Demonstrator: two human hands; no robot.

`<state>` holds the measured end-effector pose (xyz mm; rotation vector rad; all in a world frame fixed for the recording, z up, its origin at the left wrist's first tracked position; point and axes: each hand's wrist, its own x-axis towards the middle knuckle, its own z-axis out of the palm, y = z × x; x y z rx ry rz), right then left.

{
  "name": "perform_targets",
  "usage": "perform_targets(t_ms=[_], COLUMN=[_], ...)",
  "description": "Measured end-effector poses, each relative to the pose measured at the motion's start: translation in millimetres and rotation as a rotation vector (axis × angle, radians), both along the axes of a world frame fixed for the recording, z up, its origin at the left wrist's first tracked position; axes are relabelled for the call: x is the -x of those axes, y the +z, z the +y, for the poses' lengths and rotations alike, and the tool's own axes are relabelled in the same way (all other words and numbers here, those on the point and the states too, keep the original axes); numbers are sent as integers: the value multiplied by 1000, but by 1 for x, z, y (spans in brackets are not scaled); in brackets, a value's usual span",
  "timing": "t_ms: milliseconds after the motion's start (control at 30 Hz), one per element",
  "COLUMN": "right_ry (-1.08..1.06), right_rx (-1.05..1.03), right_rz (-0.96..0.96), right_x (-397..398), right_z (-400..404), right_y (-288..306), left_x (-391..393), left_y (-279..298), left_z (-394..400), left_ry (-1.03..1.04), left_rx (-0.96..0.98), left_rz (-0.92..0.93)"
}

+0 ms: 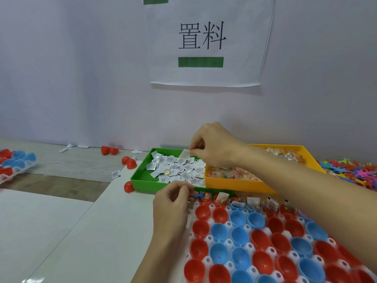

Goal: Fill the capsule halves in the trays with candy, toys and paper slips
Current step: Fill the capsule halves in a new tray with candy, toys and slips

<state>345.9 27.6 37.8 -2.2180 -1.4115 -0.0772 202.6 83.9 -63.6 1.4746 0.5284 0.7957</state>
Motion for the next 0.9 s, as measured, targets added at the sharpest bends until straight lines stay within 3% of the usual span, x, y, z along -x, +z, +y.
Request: perform_targets(t_ms=[200,467,633,900], right_ry=[104,154,147,122], right_rx=[181,386,406,351], right_rz=[8,-206,-303,-305], right_x=[8,33,39,38], right_z=[-29,-44,-45,-47], right_y=[14,15,12,17], left_x=[-1,-1,0,0], left_y=[-2,-3,-1,-2], left_z=[1,2,-1,-3], left_ry=[0,-6,11,4], left_rx=[-17,-78,-115,-84], left_rz=[12,31,33,24])
